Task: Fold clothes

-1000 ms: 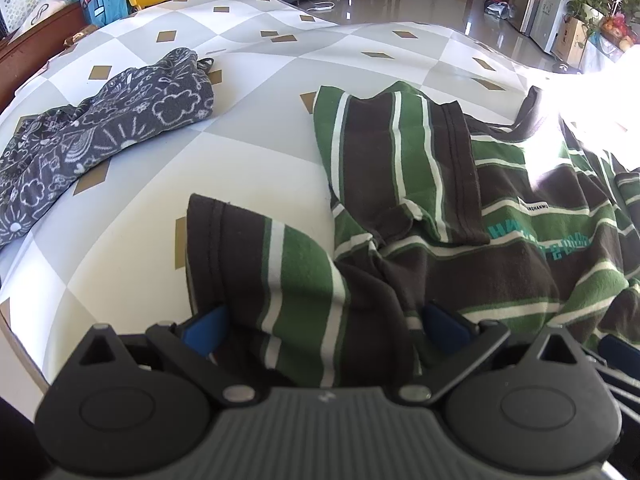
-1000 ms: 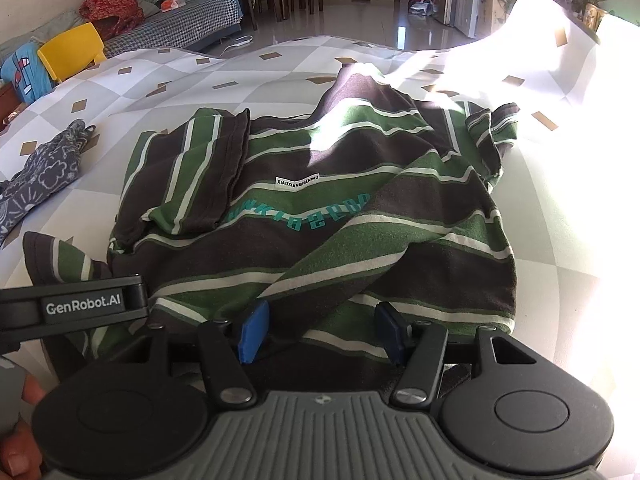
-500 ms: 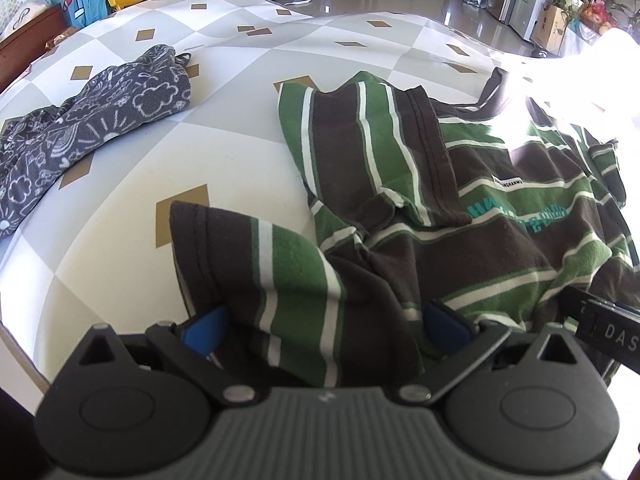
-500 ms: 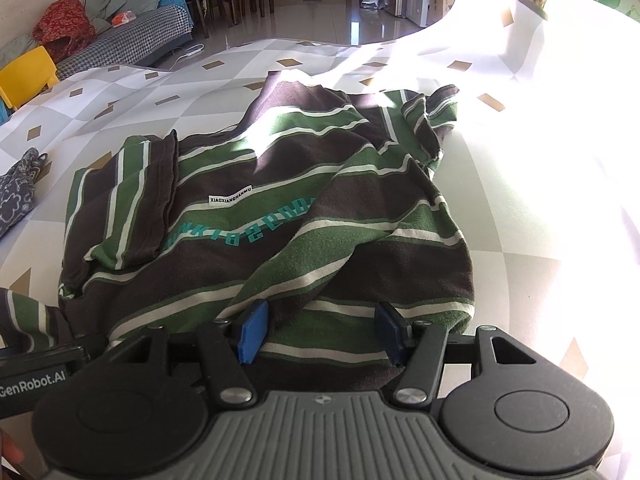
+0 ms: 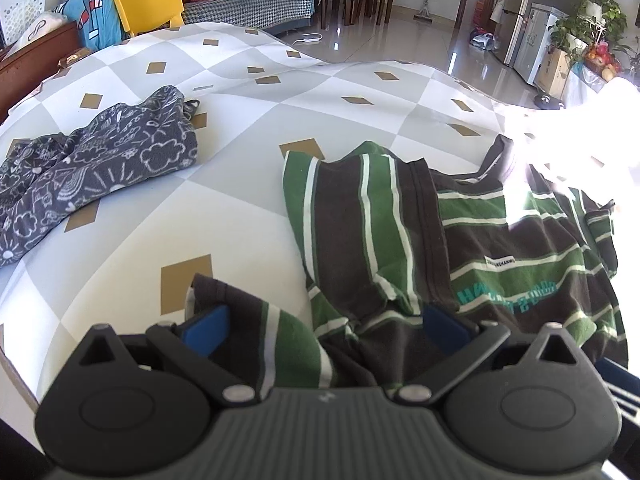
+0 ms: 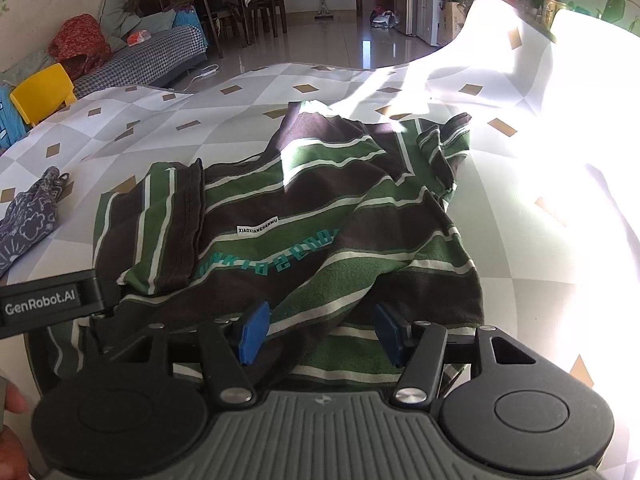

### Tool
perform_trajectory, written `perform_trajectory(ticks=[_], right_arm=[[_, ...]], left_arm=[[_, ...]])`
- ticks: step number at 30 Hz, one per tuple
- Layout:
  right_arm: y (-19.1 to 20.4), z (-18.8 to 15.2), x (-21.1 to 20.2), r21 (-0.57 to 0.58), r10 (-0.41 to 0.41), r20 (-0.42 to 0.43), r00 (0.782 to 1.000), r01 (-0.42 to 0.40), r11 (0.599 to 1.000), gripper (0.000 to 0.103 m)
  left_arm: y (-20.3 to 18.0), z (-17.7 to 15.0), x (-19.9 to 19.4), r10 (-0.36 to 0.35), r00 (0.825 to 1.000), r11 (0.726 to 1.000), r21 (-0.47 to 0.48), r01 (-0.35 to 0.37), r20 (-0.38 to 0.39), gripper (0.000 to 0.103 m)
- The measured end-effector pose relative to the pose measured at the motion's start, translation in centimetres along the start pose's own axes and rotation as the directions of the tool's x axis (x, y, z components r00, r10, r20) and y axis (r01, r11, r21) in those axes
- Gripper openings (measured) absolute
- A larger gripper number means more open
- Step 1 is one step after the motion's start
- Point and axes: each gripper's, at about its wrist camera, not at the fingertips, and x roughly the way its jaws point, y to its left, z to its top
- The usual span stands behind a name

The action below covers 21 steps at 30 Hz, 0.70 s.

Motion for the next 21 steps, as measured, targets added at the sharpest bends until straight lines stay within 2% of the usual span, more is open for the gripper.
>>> perform_trajectory(ticks=[6, 9, 21], right_arm=[[0.4, -0.2, 0.8, -0.006, 0.003, -0.024, 1.000, -0.003, 1.000, 0.056], [0.3, -0.5, 1.4, 0.021, 0.014, -0.060, 0.998, -0.013, 1.000, 0.056], [0.9, -0.9, 1.7, -0.010, -0.003, -0.044, 0.999, 0.002, 1.000, 0.058]], left_arm=[[-1.8, 1.2, 1.0, -0.007, 0.999, 0.997, 0.078, 0.004, 0.038, 0.099], [-2.3, 1.7, 1.8, -0.018, 0.999, 0.996, 0.091, 0.015, 0.032, 0.095], [-4.2, 2.3, 5.2, -0.043, 0.999, 0.989, 0.144, 0.046, -0.021, 0.082]])
